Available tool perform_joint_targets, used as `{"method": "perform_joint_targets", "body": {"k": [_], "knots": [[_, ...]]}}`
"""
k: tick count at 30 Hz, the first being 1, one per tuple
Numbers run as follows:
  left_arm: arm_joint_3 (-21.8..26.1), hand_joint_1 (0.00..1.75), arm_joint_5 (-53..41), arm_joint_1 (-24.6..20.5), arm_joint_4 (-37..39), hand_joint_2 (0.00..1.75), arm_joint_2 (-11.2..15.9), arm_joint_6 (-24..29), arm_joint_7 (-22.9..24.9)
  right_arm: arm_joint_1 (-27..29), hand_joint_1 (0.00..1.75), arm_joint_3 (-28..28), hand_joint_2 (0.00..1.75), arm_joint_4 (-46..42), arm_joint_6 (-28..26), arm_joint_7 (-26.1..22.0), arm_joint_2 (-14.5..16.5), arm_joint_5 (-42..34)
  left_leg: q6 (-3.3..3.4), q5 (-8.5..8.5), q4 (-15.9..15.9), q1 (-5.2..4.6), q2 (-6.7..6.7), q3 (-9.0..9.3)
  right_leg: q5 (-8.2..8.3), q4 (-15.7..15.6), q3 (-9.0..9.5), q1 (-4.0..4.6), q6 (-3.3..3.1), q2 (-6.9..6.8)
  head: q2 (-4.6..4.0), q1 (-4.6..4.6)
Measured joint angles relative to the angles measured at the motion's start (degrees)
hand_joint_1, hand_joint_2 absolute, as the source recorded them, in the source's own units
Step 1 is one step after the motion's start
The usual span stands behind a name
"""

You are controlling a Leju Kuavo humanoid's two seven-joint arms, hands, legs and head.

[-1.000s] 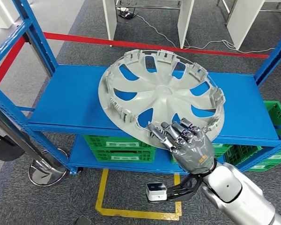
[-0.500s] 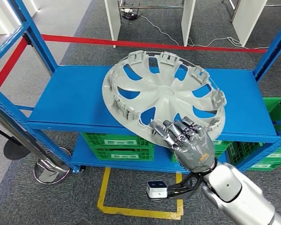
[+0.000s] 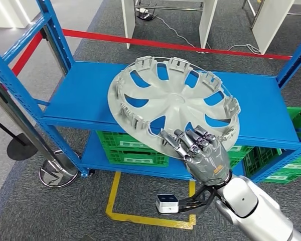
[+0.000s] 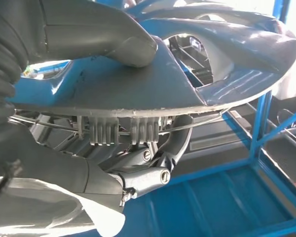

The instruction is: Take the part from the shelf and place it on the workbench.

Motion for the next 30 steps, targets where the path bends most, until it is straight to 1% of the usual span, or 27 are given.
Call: {"method": "perform_joint_targets", "body": {"k": [1,2,3,4,5,6,7,8,9,10,12,13,14,16,17,18,19,20,21,22,23,24,25,27,28,29,30], "knots": [[0.0,0.00,0.0,0.0,0.0,1.75,0.0,0.0,0.0,0.1,1.75,0.0,1.75,0.0,0.0,0.0,0.0,0.0,0.19,0.43,0.1,-0.05,0.01,-0.70,-2.46,3.7,-1.10,-0.02,0.13,0.13,0.00,0.06],[0.0,0.00,0.0,0.0,0.0,1.75,0.0,0.0,0.0,0.1,1.75,0.0,1.75,0.1,0.0,0.0,0.0,0.0,0.24,0.85,0.2,-0.12,0.01,-1.36,-3.93,7.1,-1.77,-0.03,0.24,0.18,0.00,0.08],[0.0,0.00,0.0,0.0,0.0,1.75,0.0,0.0,0.0,0.2,1.75,0.0,1.75,0.1,0.0,0.0,0.0,0.0,0.26,1.27,0.3,-0.19,0.00,-1.99,-4.10,9.2,-1.81,-0.04,0.33,0.19,0.00,0.06],[0.0,0.00,0.0,0.0,0.0,1.75,0.0,0.0,0.0,0.3,1.75,0.0,1.75,0.2,0.0,0.0,0.1,0.0,0.22,1.66,0.5,-0.22,-0.01,-2.63,-3.08,9.4,-0.93,-0.04,0.36,0.19,0.00,0.07],[0.0,0.00,0.0,0.0,0.0,1.75,0.0,0.0,0.0,0.4,1.75,0.0,1.75,0.2,0.0,0.0,0.1,0.0,0.13,1.98,0.7,-0.24,-0.05,-3.24,-1.37,7.5,0.91,-0.03,0.31,0.20,0.00,0.08],[0.0,0.00,0.0,0.0,0.0,1.75,-0.1,0.0,0.0,0.4,1.75,0.0,1.75,0.3,0.0,0.0,0.1,0.0,-0.01,2.25,1.1,-0.24,-0.09,-3.80,0.15,4.0,3.58,-0.03,0.16,0.22,0.00,0.08],[0.0,0.00,0.0,0.0,0.0,1.75,-0.1,0.0,0.0,0.4,1.75,0.0,1.75,0.3,0.0,0.0,0.1,0.0,-0.21,2.47,1.4,-0.31,-0.13,-4.35,0.81,-0.2,6.59,0.03,-0.01,0.28,0.00,0.08],[0.0,0.00,0.0,0.0,0.0,1.75,-0.1,0.0,0.0,0.3,1.75,0.0,1.75,0.3,0.0,0.0,0.1,0.0,-0.47,2.73,1.7,-0.37,-0.16,-4.79,0.77,-3.9,9.00,0.10,-0.18,0.35,0.00,0.05],[0.1,0.00,0.0,0.0,-0.1,1.75,-0.1,0.0,0.0,0.3,1.75,0.0,1.75,0.3,0.0,0.0,0.1,0.0,-0.76,3.05,2.0,-0.40,-0.18,-5.15,0.32,-6.4,10.52,0.20,-0.32,0.42,0.00,0.04],[0.1,0.00,0.0,0.0,-0.1,1.75,-0.1,0.0,0.0,0.3,1.75,-0.1,1.75,0.3,0.0,0.0,0.1,0.0,-1.06,3.43,2.1,-0.42,-0.18,-5.47,-0.11,-7.5,11.11,0.31,-0.40,0.46,0.00,0.03],[0.1,0.00,0.0,0.1,-0.1,1.75,0.0,0.0,0.0,0.4,1.75,-0.1,1.75,0.3,0.0,0.0,0.1,0.0,-1.68,3.84,2.3,-0.40,-0.25,-5.94,0.30,-8.0,10.55,0.20,-0.97,0.34,0.00,0.02],[0.1,0.00,0.0,0.2,-0.1,1.75,0.0,0.0,0.0,0.4,1.75,-0.1,1.75,0.3,0.0,0.0,0.1,0.0,-2.07,2.88,2.9,-0.37,-0.24,-6.32,0.71,-8.1,10.12,0.06,-1.46,0.21,0.00,-0.08],[0.1,0.00,0.0,0.2,-0.1,1.75,0.0,0.0,0.0,0.4,1.75,-0.1,1.75,0.3,0.0,0.0,0.2,0.0,-2.49,0.86,4.5,-0.25,-0.23,-6.90,1.27,-8.1,9.57,-0.09,-1.98,0.05,0.00,-0.22],[0.0,0.00,0.0,0.2,-0.1,1.75,0.0,0.0,0.0,0.4,1.75,-0.1,1.75,0.3,0.0,0.0,0.3,0.0,-3.33,-4.83,11.0,0.22,-0.15,-8.60,2.33,-7.9,8.24,-0.17,-2.55,-0.22,0.00,-0.49],[0.0,0.00,0.0,0.2,-0.1,1.75,0.0,0.0,0.0,0.4,1.75,-0.1,1.75,0.3,0.0,0.0,0.3,0.0,-3.67,-6.81,14.7,0.46,-0.14,-9.29,2.84,-7.8,7.48,-0.17,-2.59,-0.35,0.00,-0.53],[0.0,0.00,0.0,0.2,-0.1,1.75,0.0,0.0,0.0,0.4,1.75,-0.1,1.75,0.3,0.0,0.0,0.3,0.0,-3.94,-7.38,17.3,0.68,-0.14,-9.42,3.30,-7.5,6.69,-0.18,-2.55,-0.46,0.00,-0.52],[0.0,0.00,0.0,0.1,-0.1,1.75,0.0,0.0,0.0,0.4,1.75,-0.1,1.75,0.3,0.0,0.0,0.3,0.0,-4.15,-6.70,18.2,0.89,-0.13,-8.80,3.70,-7.3,5.86,-0.20,-2.46,-0.56,0.00,-0.54],[0.0,0.00,0.0,0.1,-0.1,1.75,0.0,0.0,0.0,0.4,1.75,-0.1,1.75,0.3,0.0,0.0,0.3,0.0,-4.29,-5.15,17.0,1.10,-0.13,-7.27,4.06,-6.9,5.08,-0.24,-2.33,-0.62,0.00,-0.54],[0.0,0.00,0.0,0.1,-0.1,1.75,0.0,0.0,0.0,0.4,1.75,-0.1,1.75,0.3,0.0,0.0,0.3,0.0,-4.35,-3.49,14.0,1.29,-0.13,-4.88,4.38,-6.6,4.38,-0.27,-2.14,-0.65,0.00,-0.55],[0.0,0.00,0.0,0.1,-0.1,1.75,0.0,0.0,0.0,0.4,1.75,-0.1,1.75,0.3,0.0,0.0,0.3,0.0,-4.31,-2.71,10.0,1.37,-0.13,-2.17,4.66,-6.2,3.80,-0.24,-1.89,-0.66,0.00,-0.56],[0.0,0.00,0.0,0.0,-0.1,1.75,0.0,0.0,0.0,0.4,1.75,-0.1,1.75,0.3,-0.1,0.0,0.3,0.0,-4.08,-2.62,6.1,1.33,-0.17,0.26,5.00,-6.0,3.35,-0.21,-1.56,-0.68,0.00,-0.52],[0.0,0.00,0.0,0.0,-0.1,1.75,0.0,0.0,0.0,0.4,1.75,-0.2,1.75,0.3,-0.1,0.0,0.3,0.0,-3.78,-2.96,3.3,1.23,-0.21,1.85,5.43,-5.9,2.99,-0.18,-1.21,-0.70,0.00,-0.50],[0.0,0.00,0.0,-0.1,-0.1,1.75,0.0,0.0,0.0,0.4,1.75,-0.2,1.75,0.3,-0.1,0.0,0.3,0.0,-3.40,-3.42,1.8,1.04,-0.25,2.46,5.96,-6.0,2.70,-0.20,-0.80,-0.74,0.00,-0.48],[0.1,0.00,0.0,0.0,-0.1,1.75,0.0,0.0,0.0,0.4,1.75,-0.2,1.75,0.3,-0.1,0.0,0.3,0.0,-2.44,-2.79,1.1,0.87,-0.19,1.90,6.68,-6.2,2.21,-0.41,0.01,-0.70,0.00,-0.47],[0.1,0.00,0.0,0.0,-0.1,1.75,0.0,0.0,0.0,0.4,1.75,-0.3,1.75,0.3,-0.1,0.0,0.3,0.0,-1.90,-2.19,0.9,0.86,-0.09,1.38,5.93,-5.8,1.73,-0.50,0.31,-0.58,0.00,-0.42],[0.1,0.00,0.0,0.1,-0.1,1.75,0.0,0.0,0.0,0.5,1.75,-0.3,1.75,0.3,-0.1,0.0,0.3,0.0,-1.39,-1.54,0.8,0.90,0.02,0.78,4.12,-4.5,1.10,-0.53,0.49,-0.39,0.00,-0.35],[0.1,0.00,0.0,0.1,-0.1,1.75,0.0,0.0,0.0,0.5,1.75,-0.3,1.75,0.3,-0.1,0.0,0.3,0.0,-0.99,-0.88,0.7,0.91,0.12,0.08,1.40,-2.1,0.28,-0.55,0.56,-0.17,0.00,-0.25]]}}
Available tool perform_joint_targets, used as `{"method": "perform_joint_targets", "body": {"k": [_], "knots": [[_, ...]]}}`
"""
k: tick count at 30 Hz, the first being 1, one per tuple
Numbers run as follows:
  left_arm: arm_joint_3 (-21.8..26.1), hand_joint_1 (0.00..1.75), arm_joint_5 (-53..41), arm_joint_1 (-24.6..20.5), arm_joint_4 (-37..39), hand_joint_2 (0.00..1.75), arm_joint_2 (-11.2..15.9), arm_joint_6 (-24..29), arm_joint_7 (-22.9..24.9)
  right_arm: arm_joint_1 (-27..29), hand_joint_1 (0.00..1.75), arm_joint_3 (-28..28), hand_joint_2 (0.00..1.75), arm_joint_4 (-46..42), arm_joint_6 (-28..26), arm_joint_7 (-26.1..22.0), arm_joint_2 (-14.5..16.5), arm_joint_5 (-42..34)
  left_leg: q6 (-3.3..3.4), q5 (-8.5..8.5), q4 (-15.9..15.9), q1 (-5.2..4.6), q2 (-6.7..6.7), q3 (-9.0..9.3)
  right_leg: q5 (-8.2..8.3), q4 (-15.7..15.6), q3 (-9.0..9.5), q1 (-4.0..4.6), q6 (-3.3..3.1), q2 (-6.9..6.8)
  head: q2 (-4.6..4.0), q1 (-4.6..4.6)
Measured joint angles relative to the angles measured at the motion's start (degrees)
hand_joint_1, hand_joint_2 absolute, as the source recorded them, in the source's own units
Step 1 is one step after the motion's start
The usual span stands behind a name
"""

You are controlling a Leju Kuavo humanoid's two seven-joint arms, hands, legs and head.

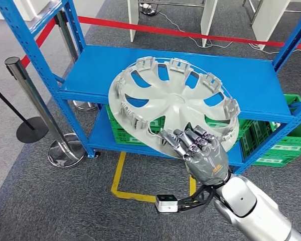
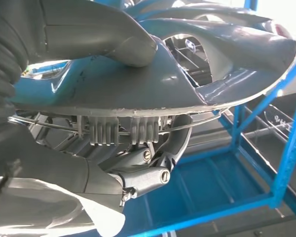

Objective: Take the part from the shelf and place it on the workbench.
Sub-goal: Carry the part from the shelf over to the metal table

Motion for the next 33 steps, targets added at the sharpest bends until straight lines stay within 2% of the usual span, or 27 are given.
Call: {"method": "perform_joint_targets", "body": {"k": [1,2,3,4,5,6,7,8,9,10,11,13,14,15,17,18,19,20,21,22,24,25,28,29,30,32,33], "knots": [[0.0,0.00,0.0,0.0,0.0,1.75,0.0,0.0,0.0,0.0,1.75,0.0,1.75,0.0,0.0,0.0,0.0,0.0,0.26,0.58,0.0,-0.13,0.02,-0.77,-2.95,3.3,-0.85,0.05,0.03,0.15,0.00,0.08],[0.0,0.00,0.0,0.0,0.0,1.75,0.0,0.0,0.0,0.0,1.75,0.0,1.75,0.0,0.0,0.0,0.0,0.0,0.43,1.19,0.1,-0.28,0.03,-1.57,-5.24,7.1,-1.48,0.08,0.04,0.26,0.00,0.13],[0.1,0.00,0.0,-0.1,0.0,1.75,0.0,0.0,0.0,0.0,1.75,0.0,1.75,0.0,0.0,0.0,0.0,0.0,0.53,1.80,0.2,-0.46,0.03,-2.40,-6.18,10.1,-1.72,0.13,0.02,0.31,0.00,0.16],[0.1,0.00,0.0,-0.1,0.0,1.75,0.0,0.0,0.0,0.0,1.75,0.0,1.75,0.0,0.0,0.0,0.0,0.0,0.59,2.38,0.3,-0.63,0.02,-3.25,-5.66,11.8,-1.33,0.20,-0.06,0.33,0.00,0.15],[0.1,0.00,0.0,-0.1,0.0,1.75,0.0,0.0,0.0,0.0,1.75,0.0,1.75,0.0,0.0,0.0,0.0,0.0,0.60,2.92,0.4,-0.77,0.01,-4.08,-4.02,11.6,-0.07,0.29,-0.25,0.34,0.00,0.16],[0.1,0.00,0.0,-0.1,0.0,1.75,-0.1,0.0,0.0,0.0,1.75,0.0,1.75,0.0,0.0,0.0,0.0,0.0,0.53,3.40,0.6,-0.88,-0.01,-4.81,-2.07,9.4,2.13,0.42,-0.52,0.35,0.00,0.16],[0.1,0.00,0.0,-0.1,0.0,1.75,-0.1,0.0,0.0,0.0,1.75,0.0,1.75,0.0,0.0,0.0,0.0,0.0,0.40,3.83,0.8,-0.96,-0.04,-5.40,-0.95,5.5,5.01,0.58,-0.88,0.38,0.00,0.16],[0.2,0.00,0.0,-0.1,0.0,1.75,-0.1,0.0,0.0,0.0,1.75,0.0,1.75,0.0,0.0,0.0,0.0,0.0,0.22,4.21,1.0,-1.08,-0.06,-5.86,-0.86,1.0,8.23,0.72,-1.19,0.41,0.00,0.14],[0.2,0.00,0.0,-0.1,0.0,1.75,-0.1,0.0,0.0,0.0,1.75,0.0,1.75,0.0,0.0,0.0,0.0,0.0,-0.02,4.63,1.1,-1.16,-0.08,-6.19,-1.51,-3.0,10.88,0.87,-1.41,0.45,0.00,0.14],[0.2,0.00,0.0,-0.1,0.0,1.75,-0.1,0.0,0.0,-0.1,1.75,-0.1,1.75,0.0,0.0,0.0,0.0,0.0,-0.27,5.10,1.1,-1.19,-0.08,-6.45,-2.35,-5.8,12.54,1.01,-1.55,0.49,0.00,0.12],[0.3,0.00,0.0,-0.1,0.0,1.75,-0.1,0.0,0.0,-0.1,1.75,-0.1,1.75,0.0,0.0,0.0,0.0,0.0,-0.53,5.62,1.1,-1.22,-0.08,-6.70,-2.76,-7.1,13.25,1.12,-1.64,0.52,0.00,0.11],[0.4,0.00,0.0,0.0,0.0,1.75,0.0,0.0,0.0,-0.1,1.75,-0.1,1.75,0.0,0.0,0.0,0.1,0.0,-1.11,5.79,1.3,-1.15,-0.10,-7.34,-2.25,-7.5,12.46,0.94,-2.13,0.38,0.00,0.14],[0.4,0.00,0.0,0.1,0.0,1.75,0.0,0.0,0.0,-0.1,1.75,-0.1,1.75,0.0,0.0,0.0,0.1,0.0,-1.44,4.56,2.2,-1.10,-0.10,-7.81,-1.77,-7.5,11.95,0.81,-2.56,0.26,0.00,0.12],[0.4,0.00,0.0,0.2,0.0,1.75,0.0,0.0,0.0,-0.1,1.75,-0.1,1.75,0.0,0.0,0.0,0.1,0.0,-1.80,2.34,4.1,-1.00,-0.10,-8.45,-1.25,-7.6,11.39,0.68,-2.96,0.14,0.00,0.08],[0.5,0.00,0.0,0.2,0.0,1.75,0.0,0.0,0.0,0.0,1.75,-0.1,1.75,0.1,0.0,0.0,0.2,0.0,-2.43,-3.07,11.0,-0.67,-0.07,-10.03,-0.42,-7.3,10.34,0.76,-3.45,-0.04,0.00,-0.01],[0.5,0.00,0.0,0.2,0.0,1.75,0.0,0.0,0.0,0.0,1.75,-0.1,1.75,0.1,0.0,0.0,0.3,0.0,-2.66,-4.64,14.6,-0.54,-0.06,-10.63,-0.11,-7.0,9.72,0.80,-3.48,-0.13,0.00,-0.02],[0.5,0.00,0.0,0.2,0.0,1.75,0.0,0.0,0.0,0.0,1.75,-0.1,1.75,0.1,0.0,0.0,0.3,0.0,-2.79,-4.88,16.9,-0.43,-0.06,-10.64,0.13,-6.7,9.08,0.83,-3.45,-0.21,0.00,-0.01],[0.5,0.00,0.0,0.1,0.0,1.75,0.0,0.0,0.0,0.0,1.75,-0.1,1.75,0.1,0.0,0.0,0.3,0.0,-2.83,-3.99,17.2,-0.36,-0.06,-9.83,0.29,-6.3,8.44,0.83,-3.40,-0.27,0.00,-0.02],[0.5,0.00,0.0,0.1,0.0,1.75,0.0,0.0,0.0,0.0,1.75,-0.1,1.75,0.1,0.0,0.0,0.3,0.0,-2.73,-2.45,15.4,-0.33,-0.06,-8.10,0.37,-5.9,7.90,0.84,-3.36,-0.30,0.00,-0.01],[0.5,0.00,0.0,0.1,0.0,1.75,0.0,0.0,0.0,0.0,1.75,-0.1,1.75,0.1,0.0,0.0,0.3,0.0,-2.50,-0.94,12.0,-0.33,-0.08,-5.73,0.41,-5.5,7.46,0.85,-3.32,-0.32,0.00,-0.02],[0.6,0.00,0.0,0.1,0.0,1.75,0.1,0.0,0.0,0.0,1.75,-0.1,1.75,0.1,0.0,0.0,0.3,0.0,-1.89,0.01,5.2,-0.52,-0.10,-1.53,0.59,-4.9,6.80,1.00,-2.98,-0.35,0.00,0.00],[0.6,0.00,0.0,0.1,0.0,1.75,0.1,0.0,0.0,0.0,1.75,-0.1,1.75,0.1,0.0,0.0,0.3,0.0,-1.62,-0.13,3.2,-0.68,-0.11,-0.52,0.82,-4.8,6.51,1.00,-2.61,-0.37,0.00,0.01],[0.6,0.00,0.1,0.2,0.0,1.75,0.2,0.0,0.0,0.0,1.75,-0.1,1.75,0.1,0.0,0.0,0.3,-0.1,-0.82,0.08,1.3,-0.84,-0.09,-0.31,1.26,-4.8,5.77,0.80,-1.31,-0.30,0.00,0.03],[0.7,0.00,0.7,0.2,0.0,1.75,0.2,-0.1,0.0,-0.1,1.75,-0.1,1.75,0.1,0.3,-0.1,0.3,-0.6,-0.48,0.29,0.7,-0.70,-0.09,-0.34,0.40,-4.2,5.24,0.78,-1.06,-0.16,0.00,0.12],[1.0,0.00,2.0,0.4,-0.3,1.75,0.2,-0.2,-0.2,-0.4,1.75,0.0,1.75,0.1,1.1,-0.2,0.3,-1.5,-0.16,0.49,0.1,-0.53,-0.06,-0.45,-1.23,-2.5,4.37,0.79,-0.88,0.03,0.00,0.29],[2.0,0.00,5.0,1.1,-1.2,1.75,0.3,-0.4,-0.5,-1.3,1.75,0.4,1.75,0.6,3.4,-0.4,0.7,-3.6,0.22,0.75,0.1,-0.43,0.14,-1.24,-5.69,4.2,1.65,0.74,-0.54,0.33,0.00,0.60],[2.5,0.00,6.1,1.6,-1.8,1.75,0.5,-0.5,-0.6,-1.8,1.75,0.6,1.75,0.9,4.3,-0.4,0.9,-4.3,0.29,0.87,0.4,-0.43,0.28,-1.75,-7.31,8.1,0.45,0.70,-0.36,0.38,0.00,0.69]]}}
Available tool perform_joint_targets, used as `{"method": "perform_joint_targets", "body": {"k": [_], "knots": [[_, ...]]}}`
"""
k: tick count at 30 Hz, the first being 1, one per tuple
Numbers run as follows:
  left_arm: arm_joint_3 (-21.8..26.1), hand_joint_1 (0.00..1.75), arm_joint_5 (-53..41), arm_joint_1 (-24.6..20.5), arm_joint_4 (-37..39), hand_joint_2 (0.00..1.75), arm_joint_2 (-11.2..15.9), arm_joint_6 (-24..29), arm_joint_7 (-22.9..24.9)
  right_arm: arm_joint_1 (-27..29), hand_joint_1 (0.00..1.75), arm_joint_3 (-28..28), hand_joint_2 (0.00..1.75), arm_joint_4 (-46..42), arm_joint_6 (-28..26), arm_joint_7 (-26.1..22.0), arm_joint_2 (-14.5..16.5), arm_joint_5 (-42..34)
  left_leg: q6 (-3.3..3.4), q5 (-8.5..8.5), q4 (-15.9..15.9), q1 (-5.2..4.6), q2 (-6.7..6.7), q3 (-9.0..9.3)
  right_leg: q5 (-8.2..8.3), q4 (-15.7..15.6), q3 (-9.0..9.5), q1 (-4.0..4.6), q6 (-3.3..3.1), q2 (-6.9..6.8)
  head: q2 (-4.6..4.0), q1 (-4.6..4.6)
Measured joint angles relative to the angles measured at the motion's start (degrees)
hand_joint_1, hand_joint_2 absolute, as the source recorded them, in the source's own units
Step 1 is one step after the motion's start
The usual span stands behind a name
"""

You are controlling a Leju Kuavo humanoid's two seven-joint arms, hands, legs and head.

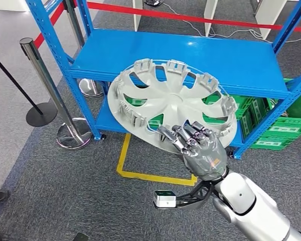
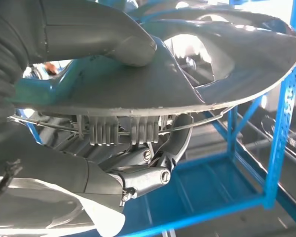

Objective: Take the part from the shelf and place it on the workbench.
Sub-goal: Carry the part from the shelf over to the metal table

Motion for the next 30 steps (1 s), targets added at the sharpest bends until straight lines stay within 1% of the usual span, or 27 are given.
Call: {"method": "perform_joint_targets", "body": {"k": [1,2,3,4,6,7,8,10,11,12,13,15,16,17,18,19,20,21,22,23,24,25,26,27,28,29,30], "knots": [[0.4,0.00,0.6,0.4,-0.6,1.75,0.2,0.0,0.0,-0.4,1.75,0.3,1.75,0.4,0.5,0.0,0.3,-0.3,0.01,0.10,0.4,0.01,0.11,-0.50,-0.62,2.6,-0.61,-0.06,0.19,0.00,0.00,-0.01],[0.7,0.00,0.9,0.8,-1.1,1.75,0.5,0.0,0.0,-0.8,1.75,0.5,1.75,0.8,0.8,0.1,0.5,-0.5,-0.02,0.17,0.9,0.06,0.14,-1.00,-0.13,3.2,-0.32,-0.17,0.37,0.00,0.00,0.00],[0.9,0.00,1.1,1.1,-1.6,1.75,0.7,0.0,0.0,-1.1,1.75,0.8,1.75,1.1,1.0,0.1,0.6,-0.6,-0.05,0.20,1.4,0.15,0.12,-1.52,1.33,1.4,1.02,-0.33,0.53,-0.01,0.00,0.01],[1.1,0.00,1.3,1.3,-2.1,1.75,0.8,0.1,0.1,-1.5,1.75,1.0,1.75,1.3,1.1,0.1,0.7,-0.7,-0.12,0.19,2.0,0.25,0.06,-2.04,3.08,-2.0,3.03,-0.52,0.68,-0.01,0.00,0.01],[1.3,0.00,1.5,1.7,-2.9,1.75,1.1,0.2,0.3,-2.0,1.75,1.3,1.75,1.6,1.2,0.2,0.8,-0.8,-0.60,0.29,3.2,0.25,-0.12,-3.23,5.01,-8.4,6.80,-0.54,0.72,0.11,0.00,0.05],[1.4,0.00,1.5,1.8,-3.1,1.75,1.3,0.3,0.3,-2.1,1.75,1.4,1.75,1.6,1.2,0.3,0.9,-0.8,-1.02,0.57,3.6,0.19,-0.19,-3.77,5.19,-9.9,7.56,-0.46,0.54,0.21,0.00,0.03],[1.4,0.00,1.6,1.9,-3.4,1.75,1.4,0.4,0.4,-2.2,1.75,1.5,1.75,1.7,1.2,0.3,0.9,-0.9,-1.48,1.09,3.8,0.14,-0.24,-4.25,5.14,-10.4,7.65,-0.27,0.24,0.32,0.00,0.04],[1.4,0.00,1.7,2.1,-3.6,1.75,1.5,0.4,0.5,-2.3,1.75,1.6,1.75,1.9,1.2,0.4,1.0,-1.0,-2.29,1.96,3.9,0.18,-0.30,-5.04,5.91,-10.7,6.91,-0.31,-0.43,0.23,0.00,0.06],[1.4,0.00,1.8,2.2,-3.6,1.75,1.6,0.4,0.5,-2.4,1.75,1.7,1.75,2.0,1.2,0.4,1.0,-1.0,-2.64,1.37,4.3,0.23,-0.32,-5.47,6.38,-10.9,6.46,-0.38,-0.90,0.12,0.00,-0.01],[1.4,0.00,1.8,2.3,-3.7,1.75,1.7,0.4,0.6,-2.6,1.75,1.7,1.75,2.1,1.2,0.5,1.1,-1.0,-2.95,-0.28,5.4,0.28,-0.33,-5.96,6.89,-11.1,5.93,-0.49,-1.44,-0.03,0.00,-0.18],[1.4,0.00,1.9,2.3,-3.7,1.75,1.8,0.4,0.6,-2.8,1.75,1.8,1.75,2.1,1.2,0.5,1.1,-1.0,-3.23,-2.83,7.5,0.38,-0.33,-6.50,7.36,-11.2,5.34,-0.55,-1.96,-0.18,0.00,-0.36],[1.4,0.00,1.9,2.2,-3.8,1.75,1.9,0.4,0.6,-2.9,1.75,1.8,1.75,2.2,1.2,0.5,1.1,-1.0,-3.63,-7.85,14.1,0.49,-0.29,-7.43,8.36,-11.0,4.04,-0.35,-2.71,-0.43,0.00,-0.61],[1.4,0.00,2.0,2.2,-3.8,1.75,1.9,0.4,0.6,-3.0,1.75,1.8,1.75,2.2,1.2,0.5,1.2,-1.0,-3.73,-8.84,17.0,0.51,-0.29,-7.47,8.88,-10.8,3.34,-0.23,-2.83,-0.54,0.00,-0.62],[1.4,0.00,2.0,2.1,-3.9,1.75,1.9,0.4,0.6,-3.0,1.75,1.9,1.75,2.3,1.2,0.5,1.2,-1.0,-3.74,-8.49,18.6,0.51,-0.29,-6.99,9.42,-10.7,2.59,-0.10,-2.90,-0.62,0.00,-0.61],[1.4,0.00,2.0,2.1,-3.9,1.75,1.9,0.4,0.6,-3.0,1.75,1.9,1.75,2.3,1.1,0.5,1.2,-1.0,-3.62,-7.01,18.4,0.50,-0.29,-5.81,9.98,-10.6,1.83,0.03,-2.94,-0.65,0.00,-0.62],[1.4,0.00,2.0,2.1,-3.9,1.75,1.9,0.4,0.6,-3.0,1.75,1.9,1.75,2.3,1.1,0.5,1.2,-1.1,-3.36,-5.16,16.4,0.46,-0.30,-3.85,10.58,-10.5,1.07,0.16,-2.93,-0.63,0.00,-0.62],[1.4,0.00,2.0,2.0,-3.9,1.75,2.0,0.4,0.6,-3.1,1.75,2.0,1.75,2.3,1.1,0.5,1.2,-1.1,-2.93,-4.02,12.9,0.36,-0.35,-1.10,11.19,-10.5,0.44,0.24,-2.87,-0.61,0.00,-0.62],[1.4,0.00,1.9,1.9,-4.0,1.75,2.0,0.4,0.6,-3.1,1.75,2.0,1.75,2.3,1.1,0.5,1.2,-1.1,-2.44,-3.87,8.3,0.19,-0.40,2.09,11.76,-10.5,-0.03,0.34,-2.70,-0.59,0.00,-0.58],[1.4,0.00,1.9,1.7,-4.0,1.75,2.1,0.4,0.6,-3.2,1.75,2.0,1.75,2.3,1.1,0.6,1.2,-1.2,-2.06,-4.38,4.1,-0.03,-0.46,4.69,12.45,-10.6,-0.40,0.32,-2.42,-0.60,0.00,-0.55],[1.4,0.00,1.9,1.6,-4.0,1.75,2.1,0.5,0.6,-3.3,1.75,2.0,1.75,2.3,1.1,0.6,1.3,-1.2,-1.77,-4.91,1.2,-0.31,-0.51,6.28,13.23,-10.9,-0.65,0.22,-2.09,-0.65,0.00,-0.55],[1.4,0.00,1.8,1.6,-4.0,1.75,2.2,0.5,0.6,-3.3,1.75,2.0,1.75,2.3,1.1,0.6,1.3,-1.2,-1.56,-4.94,-0.5,-0.57,-0.52,6.73,14.10,-11.3,-0.87,0.09,-1.73,-0.69,0.00,-0.59],[1.4,0.00,1.8,1.6,-4.0,1.75,2.3,0.5,0.6,-3.3,1.75,2.0,1.75,2.3,1.1,0.7,1.3,-1.2,-1.33,-4.25,-1.0,-0.62,-0.47,6.22,14.89,-11.8,-1.20,-0.05,-1.37,-0.67,0.00,-0.63],[1.3,0.00,1.8,1.7,-4.0,1.75,2.3,0.5,0.6,-3.3,1.75,2.1,1.75,2.4,1.1,0.7,1.3,-1.2,-0.96,-3.20,-1.2,-0.59,-0.35,5.45,14.63,-12.0,-1.60,-0.13,-1.09,-0.54,0.00,-0.65],[1.3,0.00,1.8,1.8,-4.0,1.75,2.4,0.5,0.6,-3.3,1.75,2.1,1.75,2.4,1.1,0.7,1.3,-1.2,-0.49,-2.21,-1.5,-0.49,-0.20,4.63,13.07,-11.4,-2.13,-0.14,-0.86,-0.37,0.00,-0.58],[1.3,0.00,1.8,1.8,-4.0,1.75,2.4,0.4,0.6,-3.2,1.75,2.1,1.75,2.4,1.1,0.7,1.3,-1.2,-0.09,-1.25,-1.7,-0.35,-0.04,3.71,10.28,-9.7,-2.80,-0.13,-0.68,-0.20,0.00,-0.46],[1.3,0.00,1.8,1.8,-4.0,1.75,2.4,0.4,0.6,-3.2,1.75,2.1,1.75,2.5,1.1,0.7,1.3,-1.3,0.20,-0.42,-1.6,-0.37,0.07,2.72,6.83,-6.8,-3.37,-0.17,-0.56,-0.08,0.00,-0.38],[1.3,0.00,1.8,1.8,-4.0,1.75,2.4,0.4,0.6,-3.2,1.75,2.2,1.75,2.5,1.1,0.7,1.3,-1.3,0.38,0.33,-1.4,-0.41,0.12,1.70,4.00,-3.1,-3.80,-0.18,-0.43,-0.05,0.00,-0.29]]}}
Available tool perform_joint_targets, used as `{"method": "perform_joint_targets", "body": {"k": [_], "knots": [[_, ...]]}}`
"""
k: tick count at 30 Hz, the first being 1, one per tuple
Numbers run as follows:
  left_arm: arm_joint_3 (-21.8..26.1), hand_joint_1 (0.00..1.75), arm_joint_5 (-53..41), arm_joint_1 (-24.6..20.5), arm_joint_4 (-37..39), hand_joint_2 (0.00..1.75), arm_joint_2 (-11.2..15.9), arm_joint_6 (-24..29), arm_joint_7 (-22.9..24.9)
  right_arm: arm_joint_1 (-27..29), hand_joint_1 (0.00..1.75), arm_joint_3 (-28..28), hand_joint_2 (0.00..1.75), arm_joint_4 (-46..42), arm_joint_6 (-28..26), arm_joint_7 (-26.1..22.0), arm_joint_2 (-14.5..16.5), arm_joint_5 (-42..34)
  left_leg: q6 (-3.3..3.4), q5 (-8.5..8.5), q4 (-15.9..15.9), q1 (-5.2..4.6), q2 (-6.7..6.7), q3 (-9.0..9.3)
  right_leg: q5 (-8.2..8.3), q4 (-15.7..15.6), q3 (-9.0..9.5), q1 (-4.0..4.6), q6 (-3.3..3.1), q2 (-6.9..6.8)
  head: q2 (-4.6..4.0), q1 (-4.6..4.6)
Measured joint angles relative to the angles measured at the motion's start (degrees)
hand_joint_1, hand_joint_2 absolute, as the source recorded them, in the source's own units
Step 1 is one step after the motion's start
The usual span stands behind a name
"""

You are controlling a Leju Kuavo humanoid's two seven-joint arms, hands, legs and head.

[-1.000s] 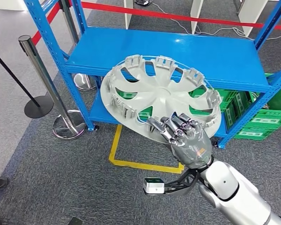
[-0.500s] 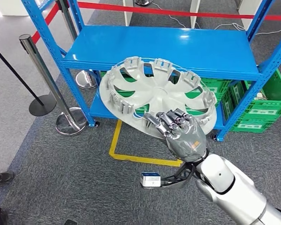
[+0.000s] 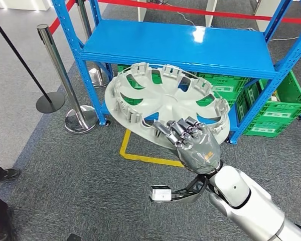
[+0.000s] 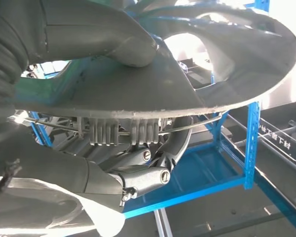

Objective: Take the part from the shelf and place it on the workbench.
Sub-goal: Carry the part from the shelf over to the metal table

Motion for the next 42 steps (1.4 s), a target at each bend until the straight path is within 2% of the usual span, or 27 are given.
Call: {"method": "perform_joint_targets", "body": {"k": [1,2,3,4,5,6,7,8,9,11,12,13,15,16,17,18,19,22,29,31,32,34,35,36,39,40,42], "knots": [[0.0,0.00,0.0,0.0,0.0,1.75,0.0,0.0,0.0,0.0,1.75,0.0,1.75,0.0,0.0,0.0,0.0,0.0,0.02,0.74,0.2,-0.04,0.03,-1.08,-1.41,3.6,-0.15,-0.01,0.14,0.01,0.00,0.00],[0.0,0.00,0.0,-0.1,0.0,1.75,0.0,0.0,0.0,0.0,1.75,0.0,1.75,0.1,0.0,0.0,0.0,0.0,-0.02,1.47,0.5,-0.06,0.05,-2.26,-1.08,6.3,0.23,-0.01,0.28,0.02,0.00,-0.02],[0.0,0.00,0.0,-0.1,0.0,1.75,0.0,0.0,0.0,0.0,1.75,0.1,1.75,0.1,0.0,0.0,0.0,0.0,-0.12,2.17,0.9,-0.04,0.07,-3.54,0.53,7.4,1.28,-0.03,0.37,0.02,0.00,-0.01],[0.0,0.00,0.0,-0.1,0.0,1.75,0.0,0.0,0.0,0.0,1.75,0.1,1.75,0.1,0.0,0.0,0.0,0.0,-0.27,2.81,1.4,0.02,0.09,-4.82,2.52,6.7,3.16,-0.06,0.44,0.02,0.00,-0.02],[-0.1,0.00,0.0,-0.1,0.0,1.75,0.0,0.0,0.0,0.0,1.75,0.1,1.75,0.1,0.0,0.1,0.0,-0.1,-0.47,3.39,1.9,0.07,0.09,-5.96,3.71,4.1,5.98,-0.10,0.47,0.02,0.00,-0.02],[-0.1,0.00,0.0,-0.1,0.0,1.75,0.0,0.0,0.0,-0.1,1.75,0.1,1.75,0.1,0.0,0.1,0.0,-0.1,-0.72,3.86,2.5,0.04,0.06,-6.94,3.46,-0.2,9.70,-0.08,0.44,0.02,0.00,0.04],[-0.1,0.00,-0.1,-0.1,-0.1,1.75,0.0,0.0,0.0,-0.2,1.75,0.0,1.75,0.1,0.0,0.2,0.0,-0.1,-1.01,4.36,3.0,0.00,0.03,-7.72,2.09,-4.8,13.15,-0.04,0.23,0.04,0.00,0.08],[-0.1,0.00,-0.1,0.0,-0.2,1.75,0.0,0.0,0.0,-0.3,1.75,0.0,1.75,0.1,0.0,0.2,0.0,-0.2,-1.32,4.94,3.3,-0.01,0.00,-8.29,0.60,-8.4,15.40,0.08,-0.07,0.09,0.00,0.12],[-0.2,0.00,-0.1,0.0,-0.2,1.75,0.1,0.0,0.0,-0.3,1.75,0.0,1.75,0.1,0.0,0.2,0.0,-0.2,-1.67,5.57,3.3,0.00,-0.02,-8.72,-0.37,-10.6,16.48,0.25,-0.47,0.13,0.00,0.18],[-0.4,0.00,-0.4,0.0,-0.3,1.75,0.2,0.0,-0.1,-0.2,1.75,0.1,1.75,0.1,0.0,0.3,0.1,-0.2,-2.39,6.24,3.2,0.21,-0.06,-9.26,0.09,-11.1,15.46,0.29,-1.45,0.08,0.00,0.19],[-0.6,0.00,-0.5,0.0,-0.3,1.75,0.3,0.0,-0.1,-0.1,1.75,0.1,1.75,0.1,0.0,0.3,0.1,-0.1,-2.77,5.15,3.7,0.31,-0.09,-9.51,0.65,-11.1,14.98,0.22,-1.94,-0.02,0.00,0.15],[-0.9,0.00,-0.7,0.1,-0.3,1.75,0.4,0.0,-0.2,-0.1,1.75,0.1,1.75,0.2,0.0,0.3,0.2,-0.1,-3.12,2.87,5.3,0.43,-0.12,-9.87,1.29,-11.2,14.46,0.11,-2.35,-0.12,0.00,0.06],[-1.3,0.00,-0.8,0.0,-0.3,1.75,0.6,0.0,-0.3,-0.1,1.75,0.1,1.75,0.2,0.0,0.3,0.2,-0.1,-3.73,-3.12,11.5,0.63,-0.12,-10.95,2.52,-11.1,13.53,0.11,-2.76,-0.22,0.00,-0.07],[-1.4,0.00,-0.8,-0.1,-0.3,1.75,0.7,0.0,-0.3,-0.1,1.75,0.1,1.75,0.2,0.0,0.3,0.2,-0.1,-3.95,-4.94,15.1,0.71,-0.12,-11.48,3.15,-11.0,12.92,0.13,-2.77,-0.24,0.00,-0.09],[-1.5,0.00,-0.8,-0.2,-0.3,1.75,0.7,0.0,-0.4,-0.1,1.75,0.1,1.75,0.2,0.0,0.3,0.2,-0.1,-4.08,-5.28,17.9,0.77,-0.11,-11.61,3.70,-10.9,12.27,0.14,-2.72,-0.26,0.00,-0.08],[-1.6,0.00,-0.8,-0.3,-0.3,1.75,0.7,0.0,-0.4,-0.1,1.75,0.1,1.75,0.2,0.0,0.3,0.2,-0.1,-4.12,-4.43,18.9,0.83,-0.12,-11.06,4.17,-10.7,11.48,0.15,-2.63,-0.26,0.00,-0.09],[-1.6,0.00,-0.8,-0.3,-0.3,1.75,0.8,0.0,-0.4,-0.1,1.75,0.1,1.75,0.2,0.0,0.3,0.2,-0.1,-4.04,-2.92,17.7,0.86,-0.12,-9.55,4.54,-10.4,10.78,0.15,-2.52,-0.25,0.00,-0.09],[-1.7,0.00,-0.8,-0.3,-0.3,1.75,0.9,0.0,-0.4,0.0,1.75,0.1,1.75,0.2,0.0,0.3,0.2,-0.2,-3.62,-0.06,10.8,0.88,-0.16,-4.49,4.99,-10.0,9.82,0.15,-2.26,-0.24,0.00,-0.12],[-1.7,0.00,-0.8,-0.3,-0.3,1.75,0.9,0.0,-0.4,0.0,1.75,0.1,1.75,0.2,0.0,0.3,0.2,-0.2,-3.42,0.14,8.4,0.87,-0.20,-2.94,5.05,-9.9,9.73,0.15,-2.17,-0.24,0.00,-0.11],[-1.7,0.00,-0.9,-0.3,-0.3,1.75,1.0,0.0,-0.4,-0.1,1.75,0.1,1.75,0.2,0.0,0.3,0.3,-0.1,-3.01,-0.46,5.1,0.69,-0.31,-1.15,5.44,-9.8,9.32,0.27,-1.71,-0.26,0.00,-0.05],[-1.7,0.00,-0.9,-0.4,-0.3,1.75,1.1,0.0,-0.4,-0.1,1.75,0.1,1.75,0.2,0.0,0.3,0.3,-0.1,-2.45,-0.60,3.5,0.67,-0.26,-0.72,5.42,-9.5,8.63,0.32,-1.20,-0.22,0.00,0.00],[-1.8,0.00,-0.9,-0.4,-0.3,1.75,1.2,0.0,-0.5,0.0,1.75,0.1,1.75,0.2,0.0,0.3,0.3,-0.1,-1.02,0.18,1.8,0.50,-0.10,-1.63,1.39,-1.6,4.86,0.34,-0.20,-0.05,0.00,0.10],[-1.9,0.00,-0.9,-0.4,-0.3,1.75,1.2,0.0,-0.5,0.1,1.75,0.2,1.75,0.2,0.0,0.3,0.3,-0.1,-0.39,0.84,1.4,0.41,-0.01,-2.39,-0.26,1.8,3.68,0.33,0.09,0.04,0.00,0.16],[-1.9,0.00,-0.9,-0.4,-0.3,1.75,1.2,0.0,-0.5,0.1,1.75,0.2,1.75,0.2,0.0,0.3,0.3,-0.2,-0.16,1.37,1.4,0.23,-0.03,-3.01,-1.10,3.6,3.75,0.34,0.06,0.07,0.00,0.19],[-2.0,0.00,-0.9,-0.4,-0.3,1.75,1.1,0.0,-0.5,0.0,1.75,0.3,1.75,0.2,0.0,0.3,0.3,-0.2,-0.54,1.97,1.6,-0.16,-0.09,-3.50,2.96,-7.3,10.57,0.56,-0.75,0.02,0.00,0.16],[-2.0,0.00,-0.9,-0.4,-0.3,1.75,1.1,0.0,-0.5,-0.1,1.75,0.3,1.75,0.2,0.0,0.3,0.3,-0.2,-0.78,2.15,1.8,-0.25,-0.07,-3.79,3.40,-9.6,11.81,0.66,-0.97,0.02,0.00,0.14],[-2.0,0.00,-1.0,-0.5,-0.3,1.75,1.1,0.0,-0.6,-0.1,1.75,0.3,1.75,0.2,-0.1,0.3,0.4,-0.1,-1.34,2.60,2.1,-0.32,-0.01,-4.45,3.58,-10.6,12.00,0.81,-1.31,0.11,0.00,0.08]]}}
